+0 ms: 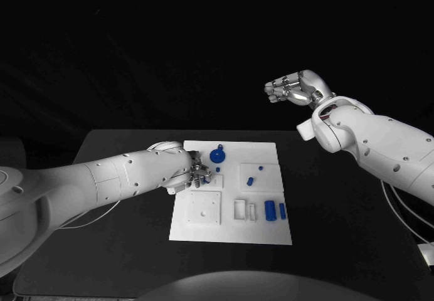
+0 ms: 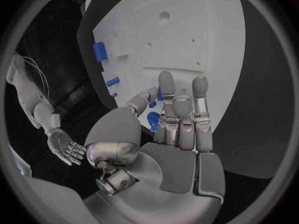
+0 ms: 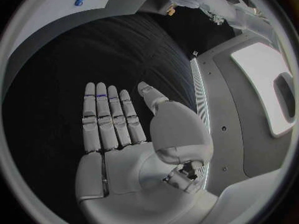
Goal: Assemble the parts on the task board
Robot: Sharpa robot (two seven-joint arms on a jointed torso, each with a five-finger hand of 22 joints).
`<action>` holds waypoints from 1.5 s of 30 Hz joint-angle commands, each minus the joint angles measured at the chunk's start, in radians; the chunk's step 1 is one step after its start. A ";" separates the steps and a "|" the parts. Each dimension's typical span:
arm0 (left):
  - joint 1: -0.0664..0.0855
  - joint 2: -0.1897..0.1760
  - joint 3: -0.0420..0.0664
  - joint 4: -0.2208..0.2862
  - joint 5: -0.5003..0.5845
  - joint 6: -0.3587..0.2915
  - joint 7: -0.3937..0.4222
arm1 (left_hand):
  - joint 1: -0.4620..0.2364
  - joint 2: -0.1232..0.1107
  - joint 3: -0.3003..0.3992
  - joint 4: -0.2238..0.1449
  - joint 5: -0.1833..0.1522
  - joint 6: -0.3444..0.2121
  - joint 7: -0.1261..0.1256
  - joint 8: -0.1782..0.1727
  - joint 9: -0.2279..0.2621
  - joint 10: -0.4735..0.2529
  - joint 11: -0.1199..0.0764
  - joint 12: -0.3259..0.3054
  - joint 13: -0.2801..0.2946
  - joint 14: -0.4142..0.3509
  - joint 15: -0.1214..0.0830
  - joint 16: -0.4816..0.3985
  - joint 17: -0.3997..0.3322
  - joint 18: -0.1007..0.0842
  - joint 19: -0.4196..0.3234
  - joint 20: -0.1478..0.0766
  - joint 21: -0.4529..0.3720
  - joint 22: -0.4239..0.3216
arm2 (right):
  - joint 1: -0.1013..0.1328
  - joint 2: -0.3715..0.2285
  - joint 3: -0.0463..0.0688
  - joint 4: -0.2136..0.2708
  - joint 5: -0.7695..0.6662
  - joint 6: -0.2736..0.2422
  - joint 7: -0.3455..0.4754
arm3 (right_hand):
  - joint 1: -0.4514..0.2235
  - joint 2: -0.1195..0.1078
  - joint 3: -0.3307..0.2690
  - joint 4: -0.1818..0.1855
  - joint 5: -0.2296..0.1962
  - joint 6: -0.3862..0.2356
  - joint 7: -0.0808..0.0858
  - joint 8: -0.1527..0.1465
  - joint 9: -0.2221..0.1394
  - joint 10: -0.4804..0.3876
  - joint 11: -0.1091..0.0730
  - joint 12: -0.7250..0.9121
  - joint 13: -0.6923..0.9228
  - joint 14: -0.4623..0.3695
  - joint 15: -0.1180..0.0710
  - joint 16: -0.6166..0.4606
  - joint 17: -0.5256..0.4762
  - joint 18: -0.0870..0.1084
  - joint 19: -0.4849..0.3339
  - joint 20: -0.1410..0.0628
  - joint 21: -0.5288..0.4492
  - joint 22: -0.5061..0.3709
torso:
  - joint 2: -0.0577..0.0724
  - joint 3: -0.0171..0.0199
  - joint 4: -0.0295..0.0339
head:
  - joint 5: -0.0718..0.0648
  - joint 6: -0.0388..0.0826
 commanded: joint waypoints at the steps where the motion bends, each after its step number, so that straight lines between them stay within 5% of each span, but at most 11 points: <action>1: 0.000 -0.003 0.001 0.013 -0.013 -0.054 0.020 | 0.009 0.005 0.041 -0.036 0.011 0.161 -0.125 0.003 0.000 0.029 -0.027 0.008 0.001 0.013 -0.015 0.004 0.003 -0.013 0.008 -0.002 0.000 0.020 | -0.001 -0.001 0.000 0.000 0.002 0.011 0.006 | -0.001 -0.006 0.004 0.000 0.003 -0.004 0.001 -0.002 -0.002 -0.004 0.000 -0.006 -0.001 -0.006 -0.001 -0.006 -0.002 0.007 -0.008 0.001 -0.006 -0.001 | 0.000 0.0003 0.0001 | -0.001 -0.002; 45: -0.008 0.000 0.001 0.004 -0.012 -0.007 0.004 | 0.008 0.006 0.046 -0.036 0.014 0.161 -0.125 0.003 -0.002 0.029 -0.028 0.010 0.000 0.014 -0.016 0.004 0.003 -0.014 0.006 -0.004 0.005 0.020 | -0.004 0.004 0.000 -0.004 0.005 0.020 0.005 | -0.002 -0.005 0.007 -0.002 0.002 -0.004 0.001 -0.002 -0.002 -0.005 0.000 -0.006 -0.002 -0.006 0.000 -0.005 -0.002 0.007 -0.009 0.001 -0.007 -0.001 | 0.001 0.0003 -0.0007 | 0.002 -0.009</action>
